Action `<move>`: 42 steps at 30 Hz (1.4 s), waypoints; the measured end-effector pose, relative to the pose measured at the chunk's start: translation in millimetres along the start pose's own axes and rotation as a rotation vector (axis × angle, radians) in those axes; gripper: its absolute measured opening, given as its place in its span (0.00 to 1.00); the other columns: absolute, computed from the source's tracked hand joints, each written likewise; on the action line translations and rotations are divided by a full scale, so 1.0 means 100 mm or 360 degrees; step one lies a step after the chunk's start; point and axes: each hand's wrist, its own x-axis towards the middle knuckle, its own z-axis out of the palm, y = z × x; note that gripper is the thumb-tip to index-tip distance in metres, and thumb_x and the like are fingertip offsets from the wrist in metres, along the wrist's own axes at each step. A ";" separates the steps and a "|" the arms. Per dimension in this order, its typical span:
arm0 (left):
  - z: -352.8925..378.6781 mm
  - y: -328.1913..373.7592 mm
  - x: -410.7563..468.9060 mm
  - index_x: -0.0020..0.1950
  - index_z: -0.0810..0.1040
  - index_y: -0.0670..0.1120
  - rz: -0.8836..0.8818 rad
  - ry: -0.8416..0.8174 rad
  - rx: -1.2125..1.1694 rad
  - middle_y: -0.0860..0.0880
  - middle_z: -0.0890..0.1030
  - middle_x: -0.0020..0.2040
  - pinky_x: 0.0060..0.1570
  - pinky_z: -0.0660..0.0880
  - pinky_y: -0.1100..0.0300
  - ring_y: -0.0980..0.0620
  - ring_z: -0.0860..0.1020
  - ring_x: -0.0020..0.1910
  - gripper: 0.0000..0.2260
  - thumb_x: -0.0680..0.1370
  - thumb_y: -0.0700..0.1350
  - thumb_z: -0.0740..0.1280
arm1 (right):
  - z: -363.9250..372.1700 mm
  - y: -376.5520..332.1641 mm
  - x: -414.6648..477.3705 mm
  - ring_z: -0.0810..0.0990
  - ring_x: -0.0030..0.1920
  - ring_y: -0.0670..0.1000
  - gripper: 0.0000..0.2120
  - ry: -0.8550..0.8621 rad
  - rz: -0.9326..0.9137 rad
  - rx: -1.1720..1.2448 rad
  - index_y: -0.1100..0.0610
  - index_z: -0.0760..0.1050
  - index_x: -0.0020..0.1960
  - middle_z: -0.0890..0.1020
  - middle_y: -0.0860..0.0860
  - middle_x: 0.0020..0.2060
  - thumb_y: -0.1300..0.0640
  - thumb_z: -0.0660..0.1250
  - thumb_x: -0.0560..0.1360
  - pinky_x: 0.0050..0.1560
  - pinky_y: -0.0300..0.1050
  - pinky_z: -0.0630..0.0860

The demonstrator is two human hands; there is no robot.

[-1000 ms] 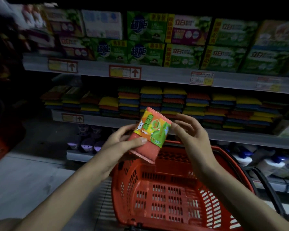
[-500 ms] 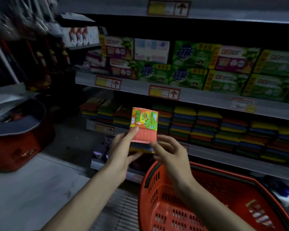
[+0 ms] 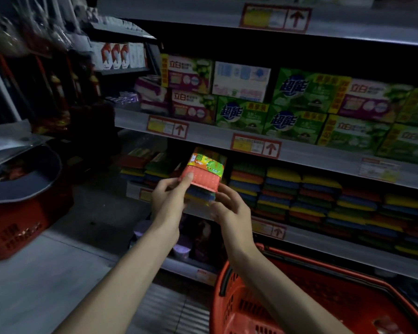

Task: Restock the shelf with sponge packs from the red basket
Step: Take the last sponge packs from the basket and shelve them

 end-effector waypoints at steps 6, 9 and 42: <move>0.19 -0.05 0.28 0.48 0.80 0.50 -0.0111 -0.0012 -0.0286 0.43 0.83 0.56 0.54 0.80 0.53 0.45 0.82 0.58 0.06 0.82 0.45 0.66 | 0.06 -0.02 0.20 0.75 0.68 0.46 0.25 -0.0021 -0.0016 0.0026 0.42 0.72 0.70 0.78 0.39 0.63 0.65 0.66 0.79 0.71 0.54 0.73; 0.23 -0.09 0.39 0.50 0.82 0.48 -0.0185 -0.0044 -0.0363 0.41 0.82 0.58 0.53 0.80 0.54 0.44 0.81 0.59 0.10 0.82 0.41 0.61 | 0.07 0.00 0.29 0.73 0.69 0.48 0.27 0.0018 0.0018 0.0014 0.44 0.68 0.74 0.75 0.38 0.61 0.64 0.67 0.80 0.72 0.54 0.73; 0.66 -0.29 0.45 0.72 0.73 0.36 -0.0576 0.0267 -0.0636 0.32 0.79 0.63 0.50 0.80 0.55 0.42 0.79 0.49 0.23 0.77 0.28 0.69 | -0.33 0.23 0.85 0.74 0.21 0.47 0.08 0.0883 0.0740 0.0522 0.61 0.74 0.43 0.78 0.51 0.28 0.61 0.70 0.79 0.21 0.39 0.68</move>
